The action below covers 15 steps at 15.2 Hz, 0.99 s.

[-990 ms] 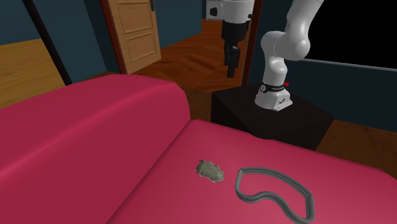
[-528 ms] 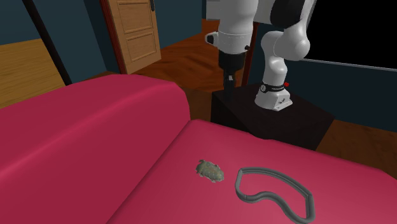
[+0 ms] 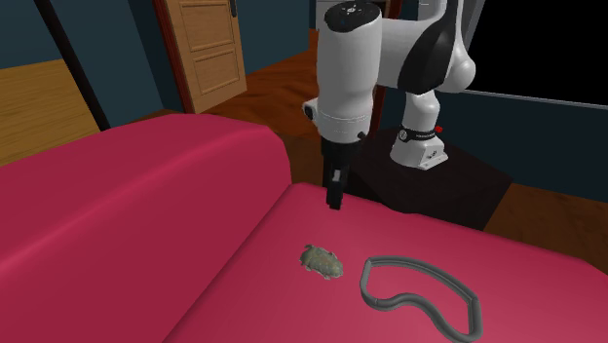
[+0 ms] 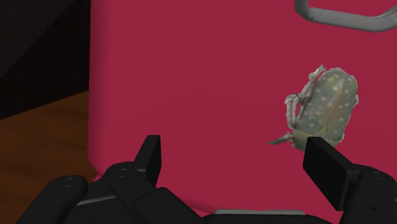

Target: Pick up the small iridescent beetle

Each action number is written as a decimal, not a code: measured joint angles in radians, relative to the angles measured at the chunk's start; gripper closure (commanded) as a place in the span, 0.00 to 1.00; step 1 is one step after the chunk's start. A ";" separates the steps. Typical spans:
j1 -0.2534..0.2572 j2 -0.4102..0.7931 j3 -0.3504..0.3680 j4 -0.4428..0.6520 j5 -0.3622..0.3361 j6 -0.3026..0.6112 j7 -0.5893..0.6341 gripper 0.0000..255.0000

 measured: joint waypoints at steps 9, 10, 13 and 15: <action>0.157 0.404 -0.085 0.381 -0.125 -0.068 0.234 0.00; 0.166 0.429 -0.092 0.399 -0.131 -0.064 0.244 0.00; 0.177 0.466 -0.102 0.415 -0.142 -0.047 0.256 0.00; 0.181 0.486 -0.108 0.422 -0.148 -0.034 0.259 0.00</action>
